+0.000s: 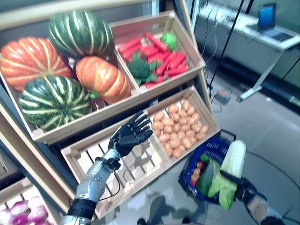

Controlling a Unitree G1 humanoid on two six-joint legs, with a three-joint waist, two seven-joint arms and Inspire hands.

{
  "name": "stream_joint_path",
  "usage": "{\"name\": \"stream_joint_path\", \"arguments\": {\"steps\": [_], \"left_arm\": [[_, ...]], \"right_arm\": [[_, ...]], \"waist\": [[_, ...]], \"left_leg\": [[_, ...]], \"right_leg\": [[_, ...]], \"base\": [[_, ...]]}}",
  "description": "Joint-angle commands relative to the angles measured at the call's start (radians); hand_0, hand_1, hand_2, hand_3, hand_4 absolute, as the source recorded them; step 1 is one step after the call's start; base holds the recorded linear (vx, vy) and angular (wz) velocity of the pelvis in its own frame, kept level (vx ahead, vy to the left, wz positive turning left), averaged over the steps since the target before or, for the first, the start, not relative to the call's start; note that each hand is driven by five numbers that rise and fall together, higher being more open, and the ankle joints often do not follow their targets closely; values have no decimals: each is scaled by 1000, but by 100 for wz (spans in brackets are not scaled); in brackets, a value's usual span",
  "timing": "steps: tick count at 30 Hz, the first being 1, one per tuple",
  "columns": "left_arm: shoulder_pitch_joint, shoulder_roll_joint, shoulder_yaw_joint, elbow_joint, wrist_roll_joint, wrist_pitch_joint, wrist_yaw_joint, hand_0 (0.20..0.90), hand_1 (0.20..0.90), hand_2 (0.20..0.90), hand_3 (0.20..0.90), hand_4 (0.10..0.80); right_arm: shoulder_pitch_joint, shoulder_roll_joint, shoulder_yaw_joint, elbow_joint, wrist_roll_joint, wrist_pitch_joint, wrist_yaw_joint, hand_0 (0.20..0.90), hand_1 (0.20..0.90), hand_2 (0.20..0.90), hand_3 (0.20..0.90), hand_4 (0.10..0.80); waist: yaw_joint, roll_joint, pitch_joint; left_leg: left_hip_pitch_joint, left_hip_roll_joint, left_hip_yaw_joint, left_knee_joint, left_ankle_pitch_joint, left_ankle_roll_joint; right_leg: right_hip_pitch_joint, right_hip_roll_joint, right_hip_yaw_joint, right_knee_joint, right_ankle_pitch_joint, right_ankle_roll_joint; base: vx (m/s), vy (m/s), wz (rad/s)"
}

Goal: Put vegetables into the basket

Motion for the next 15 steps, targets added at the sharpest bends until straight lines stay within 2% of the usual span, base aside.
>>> {"name": "stream_joint_path", "arguments": {"steps": [1,7,10,12,15], "left_arm": [[-144,-10,13,-69,-79,-155,-3,900,900,900,900,800],[-157,-7,-21,-110,-113,-197,30,900,900,900,900,800],[-184,10,-43,-132,-146,-204,44,900,900,900,900,800],[-206,17,-60,-147,-167,-212,55,900,900,900,900,800],[-215,25,-71,-160,-184,-221,61,900,900,900,900,800]], "right_arm": [[-237,-103,-32,-42,79,-196,-66,300,300,300,300,400],[-337,-169,-43,0,120,-237,-95,300,300,300,300,400],[-395,-209,-38,36,145,-230,-106,300,300,300,300,400],[-441,-242,-34,81,146,-223,-100,300,300,300,300,400],[-462,-261,-28,97,144,-218,-98,300,300,300,300,400]], "waist": [[29,35,153],[33,56,240],[35,64,270],[34,69,293],[33,70,308]], "left_leg": [[-82,0,-15,215,-166,-24],[-259,15,-18,442,-239,-7],[-340,29,-15,562,-289,9],[-411,42,-12,681,-342,29],[-467,53,-12,782,-385,44]], "right_leg": [[-83,19,-51,214,-134,-102],[-253,-29,-73,446,-199,-122],[-339,-69,-88,587,-243,-132],[-417,-109,-92,723,-286,-142],[-481,-144,-90,834,-322,-147]], "base": [[-213,31,6],[-157,6,10],[-140,1,11],[-123,3,3],[-71,-3,4]]}}
